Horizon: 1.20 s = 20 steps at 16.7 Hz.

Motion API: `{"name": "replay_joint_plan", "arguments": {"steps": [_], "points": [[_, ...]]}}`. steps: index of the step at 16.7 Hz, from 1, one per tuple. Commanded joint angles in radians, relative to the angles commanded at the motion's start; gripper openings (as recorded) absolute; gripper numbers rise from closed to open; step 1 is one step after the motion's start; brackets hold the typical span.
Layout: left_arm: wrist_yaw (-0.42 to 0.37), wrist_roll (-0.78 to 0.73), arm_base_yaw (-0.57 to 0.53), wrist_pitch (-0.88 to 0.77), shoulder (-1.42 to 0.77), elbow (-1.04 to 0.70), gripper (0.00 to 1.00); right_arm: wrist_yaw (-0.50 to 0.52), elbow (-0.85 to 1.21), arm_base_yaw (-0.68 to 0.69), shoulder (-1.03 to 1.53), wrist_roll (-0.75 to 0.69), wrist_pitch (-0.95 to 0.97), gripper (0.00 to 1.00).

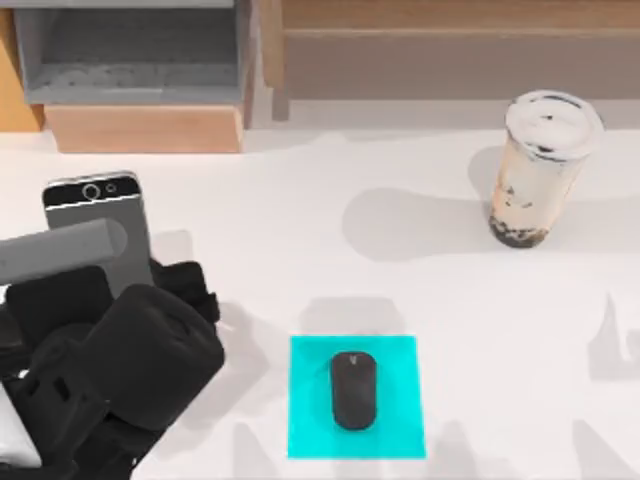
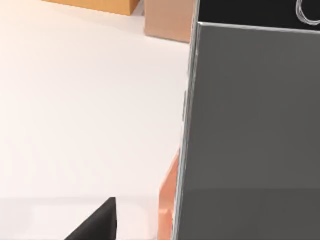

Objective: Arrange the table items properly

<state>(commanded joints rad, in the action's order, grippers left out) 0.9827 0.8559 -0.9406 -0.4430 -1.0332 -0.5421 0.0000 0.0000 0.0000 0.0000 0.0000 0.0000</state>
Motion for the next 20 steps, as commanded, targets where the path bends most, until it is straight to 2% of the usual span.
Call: {"name": "replay_joint_plan", "arguments": {"steps": [5, 10, 14, 20], "points": [[-0.040, -0.047, 0.027, 0.047, 0.136, 0.070, 1.00, 0.000, 0.000, 0.000, 0.000, 0.000, 0.000, 1.00], [-0.161, -0.172, 0.136, 0.144, 0.404, 0.212, 1.00, 0.000, 0.000, 0.000, 0.000, 0.000, 0.000, 1.00], [-0.317, -0.317, 0.287, 0.233, 0.629, 0.335, 1.00, 0.000, 0.000, 0.000, 0.000, 0.000, 0.000, 1.00], [-0.620, -0.574, 0.584, 0.353, 0.897, 0.474, 1.00, 0.000, 0.000, 0.000, 0.000, 0.000, 0.000, 1.00]]}}
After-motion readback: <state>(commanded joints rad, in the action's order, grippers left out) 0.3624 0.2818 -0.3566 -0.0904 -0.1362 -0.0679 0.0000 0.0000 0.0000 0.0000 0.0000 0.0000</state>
